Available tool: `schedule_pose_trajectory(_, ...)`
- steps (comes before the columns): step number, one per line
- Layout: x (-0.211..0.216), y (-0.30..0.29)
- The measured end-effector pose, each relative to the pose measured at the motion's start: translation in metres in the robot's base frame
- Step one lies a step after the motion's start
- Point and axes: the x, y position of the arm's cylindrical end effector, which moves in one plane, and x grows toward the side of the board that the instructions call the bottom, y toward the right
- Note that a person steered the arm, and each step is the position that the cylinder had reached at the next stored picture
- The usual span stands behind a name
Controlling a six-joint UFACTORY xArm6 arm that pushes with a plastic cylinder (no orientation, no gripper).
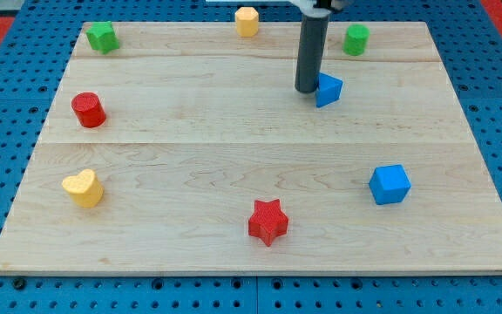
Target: Make a semi circle using the blue blocks and red star
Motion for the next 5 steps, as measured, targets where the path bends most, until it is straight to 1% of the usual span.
schedule_pose_trajectory(1,0.014,0.022)
schedule_pose_trajectory(2,0.059,0.054)
schedule_pose_trajectory(3,0.054,0.069)
schedule_pose_trajectory(4,0.045,0.050)
schedule_pose_trajectory(5,0.045,0.049)
